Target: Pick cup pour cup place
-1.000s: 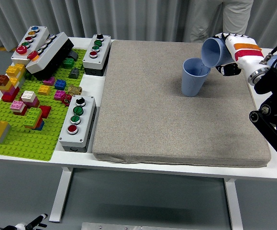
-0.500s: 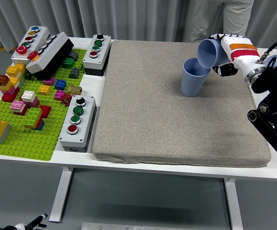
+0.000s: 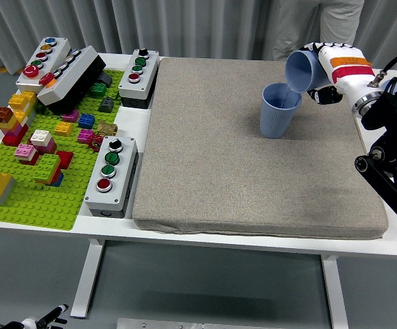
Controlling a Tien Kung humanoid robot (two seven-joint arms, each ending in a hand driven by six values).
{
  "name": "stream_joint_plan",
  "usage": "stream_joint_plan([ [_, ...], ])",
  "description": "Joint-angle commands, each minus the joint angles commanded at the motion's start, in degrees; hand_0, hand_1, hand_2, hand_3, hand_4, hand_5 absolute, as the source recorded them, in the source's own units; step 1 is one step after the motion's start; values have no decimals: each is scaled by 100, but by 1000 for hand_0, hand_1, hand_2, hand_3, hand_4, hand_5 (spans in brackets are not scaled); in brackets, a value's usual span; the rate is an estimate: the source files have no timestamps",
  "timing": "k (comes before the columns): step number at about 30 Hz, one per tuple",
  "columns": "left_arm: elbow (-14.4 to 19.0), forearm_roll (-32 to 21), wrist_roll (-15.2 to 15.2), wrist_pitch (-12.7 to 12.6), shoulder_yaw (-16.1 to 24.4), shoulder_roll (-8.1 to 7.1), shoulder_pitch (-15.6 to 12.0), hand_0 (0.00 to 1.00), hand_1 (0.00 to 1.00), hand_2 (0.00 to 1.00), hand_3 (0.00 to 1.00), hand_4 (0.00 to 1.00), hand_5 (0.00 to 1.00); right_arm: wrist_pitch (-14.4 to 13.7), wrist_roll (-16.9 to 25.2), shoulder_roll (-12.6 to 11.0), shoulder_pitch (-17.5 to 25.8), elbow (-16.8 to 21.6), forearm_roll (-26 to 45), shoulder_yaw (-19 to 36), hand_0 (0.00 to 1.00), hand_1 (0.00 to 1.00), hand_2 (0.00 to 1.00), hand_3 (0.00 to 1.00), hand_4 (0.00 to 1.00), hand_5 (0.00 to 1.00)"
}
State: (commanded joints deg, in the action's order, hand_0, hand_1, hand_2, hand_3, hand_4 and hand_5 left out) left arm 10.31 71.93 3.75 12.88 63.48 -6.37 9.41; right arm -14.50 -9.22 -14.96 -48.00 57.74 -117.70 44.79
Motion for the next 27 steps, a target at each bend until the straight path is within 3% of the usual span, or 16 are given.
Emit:
stream_joint_plan([
  [27,0,28,5,4,33,-3,12,820,842,875,806,641,998,-228,-191,-120,-120,23,-201,-400,749,623,533,546,583,2],
])
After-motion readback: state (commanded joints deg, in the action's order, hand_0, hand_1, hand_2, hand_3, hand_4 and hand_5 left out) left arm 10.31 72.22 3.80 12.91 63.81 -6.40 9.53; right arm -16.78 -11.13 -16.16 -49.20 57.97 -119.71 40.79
